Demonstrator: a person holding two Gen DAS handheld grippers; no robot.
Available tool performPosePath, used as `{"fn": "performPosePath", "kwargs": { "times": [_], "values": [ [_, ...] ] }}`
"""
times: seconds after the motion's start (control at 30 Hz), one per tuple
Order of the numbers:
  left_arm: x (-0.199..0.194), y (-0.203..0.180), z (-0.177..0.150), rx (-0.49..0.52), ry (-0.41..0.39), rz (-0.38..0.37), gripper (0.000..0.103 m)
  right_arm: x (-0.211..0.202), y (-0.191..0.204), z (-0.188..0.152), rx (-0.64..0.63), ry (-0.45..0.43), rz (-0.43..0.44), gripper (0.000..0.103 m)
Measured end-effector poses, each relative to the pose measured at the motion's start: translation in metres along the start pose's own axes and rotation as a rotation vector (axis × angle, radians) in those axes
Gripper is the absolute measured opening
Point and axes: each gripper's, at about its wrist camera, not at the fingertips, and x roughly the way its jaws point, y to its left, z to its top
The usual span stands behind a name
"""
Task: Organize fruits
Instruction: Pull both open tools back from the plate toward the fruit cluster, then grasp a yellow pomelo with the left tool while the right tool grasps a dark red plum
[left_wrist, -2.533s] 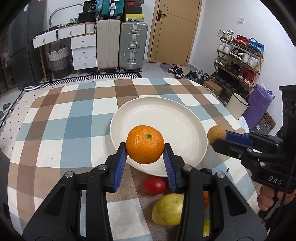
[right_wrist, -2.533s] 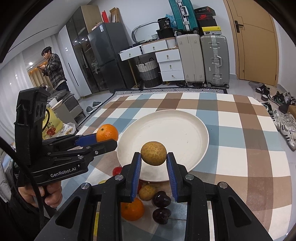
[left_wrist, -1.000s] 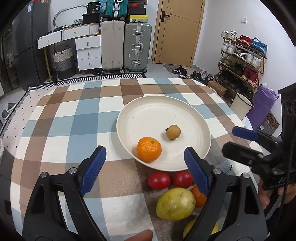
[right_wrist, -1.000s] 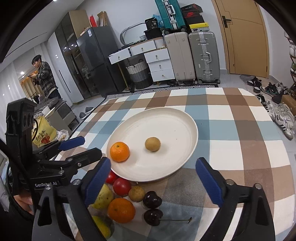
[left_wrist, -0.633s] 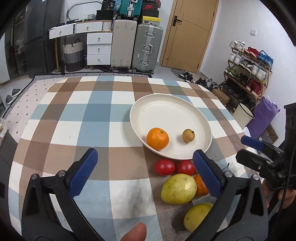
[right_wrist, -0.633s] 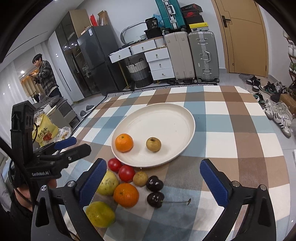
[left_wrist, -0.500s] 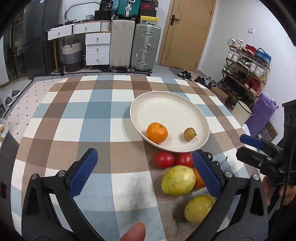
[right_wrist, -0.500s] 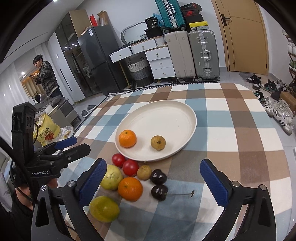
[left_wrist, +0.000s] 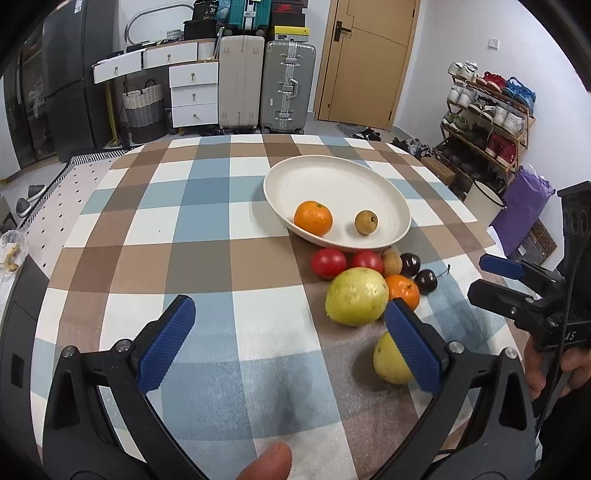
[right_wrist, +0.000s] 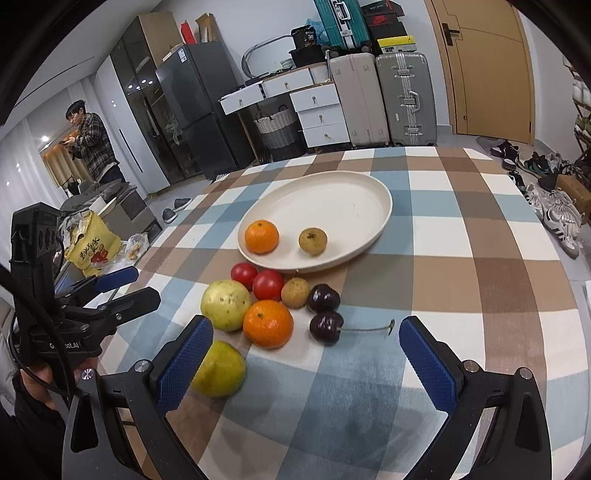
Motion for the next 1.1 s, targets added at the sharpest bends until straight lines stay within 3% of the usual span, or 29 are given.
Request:
{"fn": "performPosePath", "kwargs": {
  "times": [0.27,0.93,1.1],
  "values": [
    [-0.002,-0.011,-0.010,0.031,0.012,0.008,0.102,0.002,0.002,-0.013,-0.009,0.023,-0.003,0.103],
    [0.020,-0.060,-0.031,0.097,0.115,-0.102,0.102,0.014,-0.024,-0.017,-0.056,0.111,-0.063,0.102],
    [0.032,-0.067,-0.032,0.106,0.148,-0.126,0.098,0.025,-0.027,-0.013,-0.070,0.132,-0.065,0.094]
  ]
}}
